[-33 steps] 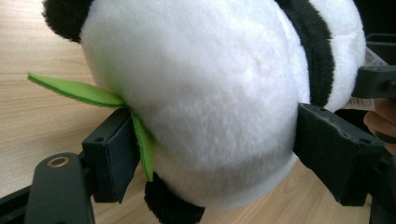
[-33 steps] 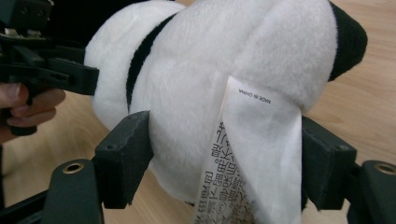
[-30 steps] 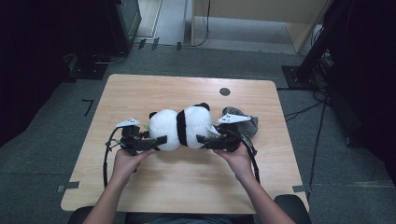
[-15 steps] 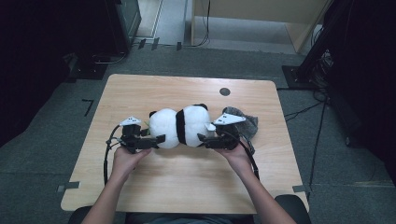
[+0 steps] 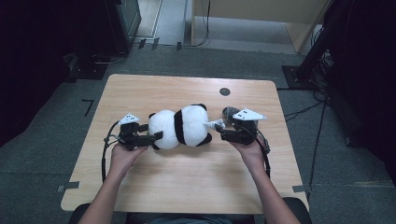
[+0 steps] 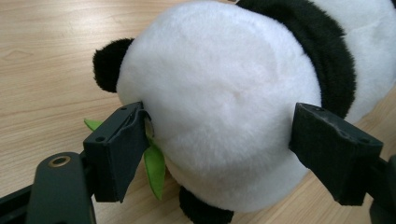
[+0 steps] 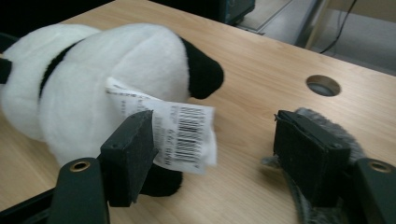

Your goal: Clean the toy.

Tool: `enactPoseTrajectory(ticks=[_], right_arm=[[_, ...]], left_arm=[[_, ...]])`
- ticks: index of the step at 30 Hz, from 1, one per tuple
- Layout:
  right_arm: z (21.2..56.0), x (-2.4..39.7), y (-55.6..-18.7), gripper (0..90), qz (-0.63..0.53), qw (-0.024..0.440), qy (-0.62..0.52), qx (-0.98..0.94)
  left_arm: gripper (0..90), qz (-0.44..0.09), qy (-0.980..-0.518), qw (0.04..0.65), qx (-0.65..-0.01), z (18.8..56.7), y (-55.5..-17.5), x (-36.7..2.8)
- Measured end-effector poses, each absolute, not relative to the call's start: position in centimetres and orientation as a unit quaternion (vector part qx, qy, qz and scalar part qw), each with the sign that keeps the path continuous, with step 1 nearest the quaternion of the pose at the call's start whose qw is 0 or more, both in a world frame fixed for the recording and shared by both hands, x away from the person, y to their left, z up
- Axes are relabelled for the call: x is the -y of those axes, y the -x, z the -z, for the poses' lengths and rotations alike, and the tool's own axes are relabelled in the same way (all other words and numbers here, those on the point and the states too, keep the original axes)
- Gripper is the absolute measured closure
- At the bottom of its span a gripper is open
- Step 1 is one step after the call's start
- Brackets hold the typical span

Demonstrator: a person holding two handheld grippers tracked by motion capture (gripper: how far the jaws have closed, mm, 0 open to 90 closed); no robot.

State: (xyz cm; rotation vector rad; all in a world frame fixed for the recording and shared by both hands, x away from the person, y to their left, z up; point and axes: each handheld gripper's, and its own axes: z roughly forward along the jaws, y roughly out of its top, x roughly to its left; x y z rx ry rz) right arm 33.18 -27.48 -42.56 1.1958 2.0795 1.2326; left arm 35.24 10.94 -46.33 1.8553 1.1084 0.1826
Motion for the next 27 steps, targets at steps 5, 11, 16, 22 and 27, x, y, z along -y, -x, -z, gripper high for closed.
enactPoseTrajectory(ticks=[5, 11, 16, 22, 27], right_arm=[[42.7, 28.9, -33.2, 29.8, -0.440, 0.240, -0.445, -0.743], [43.3, 30.3, -33.5, 33.7, -0.429, 0.267, -0.458, -0.732], [44.5, 31.3, -34.6, 35.2, -0.422, 0.290, -0.466, -0.722], [46.3, 32.0, -35.6, 36.1, -0.416, 0.309, -0.484, -0.705], [48.2, 32.0, -36.3, 36.8, -0.401, 0.325, -0.492, -0.701]], left_arm=[[17.6, -0.071, -0.759, 0.466, -0.450, 46.4, -35.6, -10.9], [12.5, -0.059, -0.764, 0.462, -0.446, 47.2, -36.1, -10.9], [12.4, -0.061, -0.765, 0.466, -0.440, 47.3, -36.1, -11.0], [12.4, -0.068, -0.766, 0.470, -0.433, 47.3, -36.1, -11.0], [12.4, -0.066, -0.766, 0.469, -0.434, 47.3, -36.1, -11.0]])
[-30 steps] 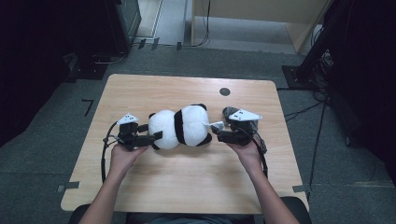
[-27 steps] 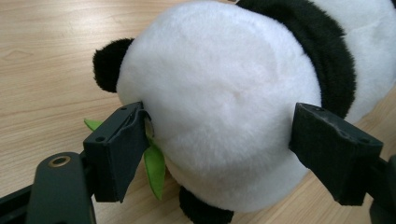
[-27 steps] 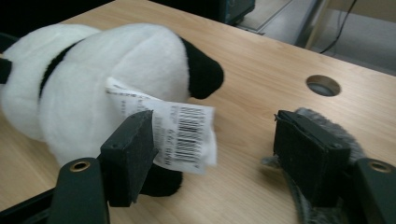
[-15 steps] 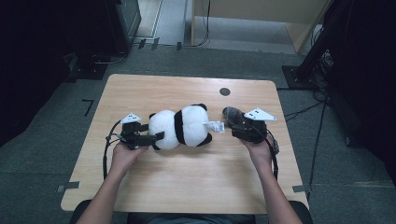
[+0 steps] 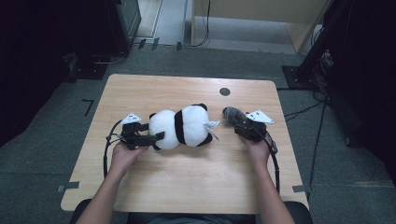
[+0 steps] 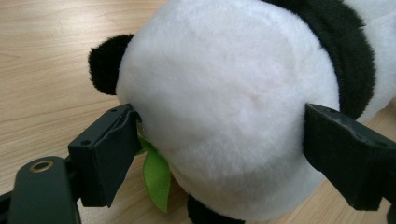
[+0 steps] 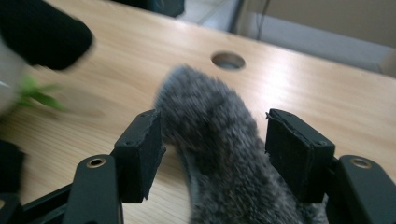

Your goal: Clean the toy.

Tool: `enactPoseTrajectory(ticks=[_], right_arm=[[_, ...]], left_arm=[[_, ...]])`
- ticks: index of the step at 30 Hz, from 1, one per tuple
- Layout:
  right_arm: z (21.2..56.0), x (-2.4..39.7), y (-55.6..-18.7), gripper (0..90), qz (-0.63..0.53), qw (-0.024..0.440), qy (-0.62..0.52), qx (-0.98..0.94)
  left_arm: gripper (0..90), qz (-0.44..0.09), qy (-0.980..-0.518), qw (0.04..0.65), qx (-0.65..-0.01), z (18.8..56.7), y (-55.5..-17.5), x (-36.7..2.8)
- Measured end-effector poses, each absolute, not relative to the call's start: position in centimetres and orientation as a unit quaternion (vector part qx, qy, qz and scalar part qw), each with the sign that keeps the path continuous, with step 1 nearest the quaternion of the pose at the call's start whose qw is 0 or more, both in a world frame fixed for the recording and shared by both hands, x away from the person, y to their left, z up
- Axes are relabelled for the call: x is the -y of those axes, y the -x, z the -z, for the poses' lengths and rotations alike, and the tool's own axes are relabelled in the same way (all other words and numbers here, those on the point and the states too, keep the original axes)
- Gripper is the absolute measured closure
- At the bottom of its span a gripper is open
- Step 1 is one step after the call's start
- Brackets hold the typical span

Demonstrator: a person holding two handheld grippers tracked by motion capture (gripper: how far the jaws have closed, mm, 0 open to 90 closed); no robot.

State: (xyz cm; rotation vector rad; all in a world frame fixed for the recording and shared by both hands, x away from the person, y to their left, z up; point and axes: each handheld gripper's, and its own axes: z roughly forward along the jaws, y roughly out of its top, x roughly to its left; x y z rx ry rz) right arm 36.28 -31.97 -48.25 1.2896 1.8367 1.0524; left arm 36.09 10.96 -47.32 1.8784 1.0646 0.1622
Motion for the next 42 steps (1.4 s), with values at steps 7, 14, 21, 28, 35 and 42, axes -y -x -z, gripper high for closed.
enactPoseTrajectory(ticks=[7, 14, 21, 28, 35, 42], right_arm=[[50.6, 31.8, -37.5, 39.6, -0.379, 0.319, -0.513, -0.701], [51.9, 31.7, -38.2, 49.6, -0.363, 0.302, -0.526, -0.707], [52.1, 31.9, -38.9, 56.6, -0.348, 0.270, -0.539, -0.718], [52.1, 31.8, -38.9, 54.6, -0.340, 0.269, -0.539, -0.722], [52.1, 31.6, -38.9, 47.4, -0.333, 0.274, -0.536, -0.725], [52.1, 31.7, -38.8, 64.9, -0.336, 0.270, -0.533, -0.728]], left_arm=[[12.4, -0.062, -0.765, 0.471, -0.435, 47.4, -36.1, -10.9], [12.5, -0.065, -0.767, 0.469, -0.434, 47.3, -36.1, -10.8], [12.6, -0.063, -0.767, 0.468, -0.435, 47.4, -36.1, -10.8], [12.6, -0.075, -0.770, 0.468, -0.428, 47.3, -36.0, -10.7], [13.2, -0.074, -0.769, 0.471, -0.426, 47.4, -36.0, -10.7], [12.9, -0.062, -0.766, 0.470, -0.434, 47.4, -36.1, -10.8]])
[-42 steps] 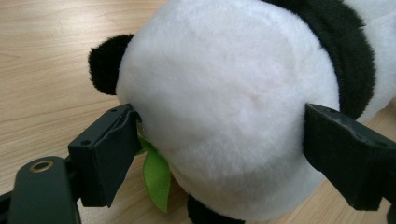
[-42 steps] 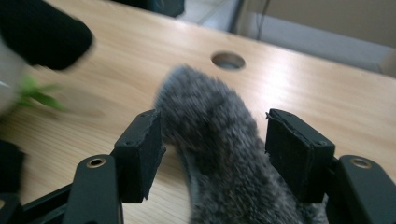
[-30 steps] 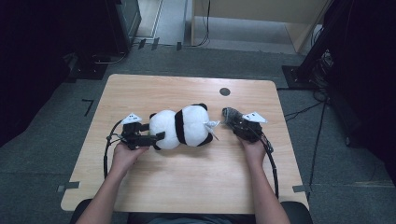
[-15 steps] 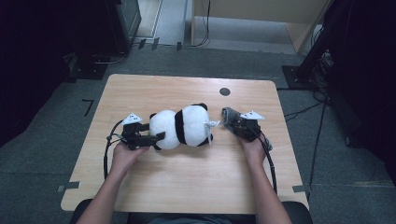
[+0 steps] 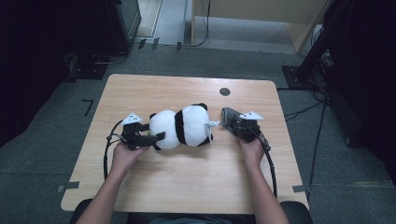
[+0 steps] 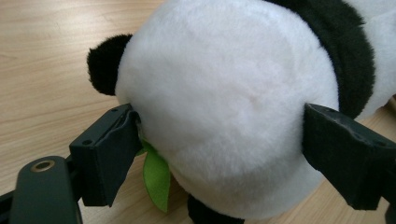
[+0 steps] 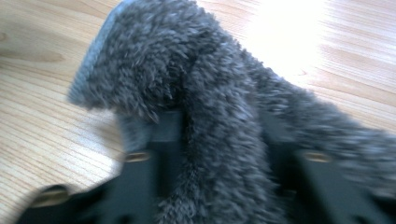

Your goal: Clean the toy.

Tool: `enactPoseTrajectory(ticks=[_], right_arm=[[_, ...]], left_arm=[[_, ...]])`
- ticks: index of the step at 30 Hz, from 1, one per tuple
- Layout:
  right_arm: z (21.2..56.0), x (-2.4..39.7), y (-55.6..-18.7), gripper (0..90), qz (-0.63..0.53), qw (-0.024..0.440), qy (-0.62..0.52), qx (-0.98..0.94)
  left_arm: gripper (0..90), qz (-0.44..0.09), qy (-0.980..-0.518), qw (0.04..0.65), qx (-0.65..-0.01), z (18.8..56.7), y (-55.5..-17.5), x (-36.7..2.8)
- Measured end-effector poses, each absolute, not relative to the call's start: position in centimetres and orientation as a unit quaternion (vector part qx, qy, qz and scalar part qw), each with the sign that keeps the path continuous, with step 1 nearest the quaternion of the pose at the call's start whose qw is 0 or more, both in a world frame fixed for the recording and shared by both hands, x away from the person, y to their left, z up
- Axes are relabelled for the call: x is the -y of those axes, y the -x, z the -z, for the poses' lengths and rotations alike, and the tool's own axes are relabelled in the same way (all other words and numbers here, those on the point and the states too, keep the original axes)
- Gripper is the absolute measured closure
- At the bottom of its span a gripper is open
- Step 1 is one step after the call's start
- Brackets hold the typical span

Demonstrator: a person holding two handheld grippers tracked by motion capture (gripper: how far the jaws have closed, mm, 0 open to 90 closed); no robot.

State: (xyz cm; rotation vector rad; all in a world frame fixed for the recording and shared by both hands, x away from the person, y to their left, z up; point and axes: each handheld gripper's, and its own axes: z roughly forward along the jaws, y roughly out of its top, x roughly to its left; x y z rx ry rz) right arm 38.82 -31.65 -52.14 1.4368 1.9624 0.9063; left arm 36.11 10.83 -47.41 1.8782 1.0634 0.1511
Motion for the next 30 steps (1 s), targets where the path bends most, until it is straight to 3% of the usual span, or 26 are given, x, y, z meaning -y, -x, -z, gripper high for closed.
enactPoseTrajectory(ticks=[2, 4, 13, 30], right_arm=[[52.1, 31.6, -38.8, 73.7, -0.334, 0.275, -0.534, -0.726], [52.1, 31.5, -38.8, 75.6, -0.333, 0.275, -0.533, -0.728], [49.9, 31.8, -38.4, 76.2, -0.328, 0.259, -0.539, -0.731], [42.7, 29.1, -37.9, 76.0, -0.384, 0.236, -0.477, -0.754]], left_arm=[[12.9, -0.060, -0.765, 0.471, -0.435, 47.4, -36.1, -10.8], [12.9, -0.053, -0.763, 0.473, -0.439, 47.5, -36.2, -10.8], [13.6, -0.042, -0.758, 0.476, -0.444, 47.1, -36.1, -10.9], [11.9, -0.089, -0.750, 0.486, -0.440, 47.5, -35.5, -9.9]])
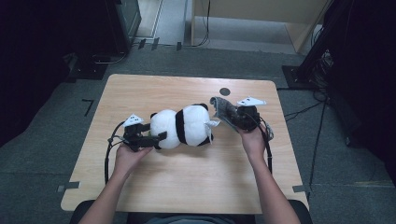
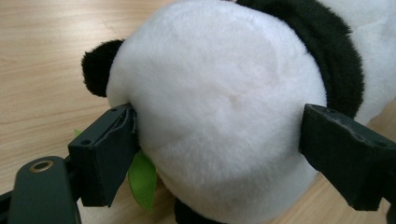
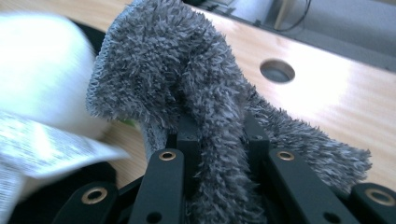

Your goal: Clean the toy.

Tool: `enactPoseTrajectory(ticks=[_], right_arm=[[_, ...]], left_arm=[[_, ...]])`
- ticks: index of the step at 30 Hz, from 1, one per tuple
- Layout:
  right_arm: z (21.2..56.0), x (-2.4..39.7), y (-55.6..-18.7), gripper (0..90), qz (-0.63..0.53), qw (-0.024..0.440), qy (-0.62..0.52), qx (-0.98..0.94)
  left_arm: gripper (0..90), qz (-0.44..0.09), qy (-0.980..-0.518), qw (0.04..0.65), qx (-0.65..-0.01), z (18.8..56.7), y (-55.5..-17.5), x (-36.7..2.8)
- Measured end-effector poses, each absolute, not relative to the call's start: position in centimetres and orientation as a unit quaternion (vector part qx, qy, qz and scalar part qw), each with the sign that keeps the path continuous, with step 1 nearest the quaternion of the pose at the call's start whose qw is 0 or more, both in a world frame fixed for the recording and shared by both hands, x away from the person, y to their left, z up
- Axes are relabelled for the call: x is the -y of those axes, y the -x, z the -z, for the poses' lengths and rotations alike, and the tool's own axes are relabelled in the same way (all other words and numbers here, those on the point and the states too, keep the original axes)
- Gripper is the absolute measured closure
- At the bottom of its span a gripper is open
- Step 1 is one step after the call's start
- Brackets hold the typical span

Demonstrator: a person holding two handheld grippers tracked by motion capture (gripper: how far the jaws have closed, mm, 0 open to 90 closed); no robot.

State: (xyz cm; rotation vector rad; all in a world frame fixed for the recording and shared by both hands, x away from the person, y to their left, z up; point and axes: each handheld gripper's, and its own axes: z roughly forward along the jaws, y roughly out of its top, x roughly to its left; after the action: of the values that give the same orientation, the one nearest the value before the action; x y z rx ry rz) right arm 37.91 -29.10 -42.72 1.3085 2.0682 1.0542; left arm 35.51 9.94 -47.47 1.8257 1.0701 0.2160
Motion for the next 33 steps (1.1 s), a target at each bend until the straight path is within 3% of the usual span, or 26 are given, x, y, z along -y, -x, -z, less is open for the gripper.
enactPoseTrajectory(ticks=[5, 17, 27, 33], right_arm=[[40.2, 27.6, -37.2, 76.0, -0.393, 0.255, -0.446, -0.763], [36.1, 23.1, -36.9, 76.0, -0.430, 0.237, -0.383, -0.782], [38.0, 19.7, -38.1, 76.2, -0.413, 0.189, -0.366, -0.812], [38.8, 19.5, -38.8, 76.8, -0.407, 0.183, -0.374, -0.813]], left_arm=[[1.8, -0.076, -0.736, 0.499, -0.452, 48.6, -36.0, -9.9], [1.9, -0.079, -0.747, 0.498, -0.433, 48.5, -36.3, -10.0], [3.8, -0.077, -0.746, 0.503, -0.429, 48.5, -36.4, -10.0], [3.7, -0.073, -0.743, 0.513, -0.425, 48.6, -36.9, -9.9]])
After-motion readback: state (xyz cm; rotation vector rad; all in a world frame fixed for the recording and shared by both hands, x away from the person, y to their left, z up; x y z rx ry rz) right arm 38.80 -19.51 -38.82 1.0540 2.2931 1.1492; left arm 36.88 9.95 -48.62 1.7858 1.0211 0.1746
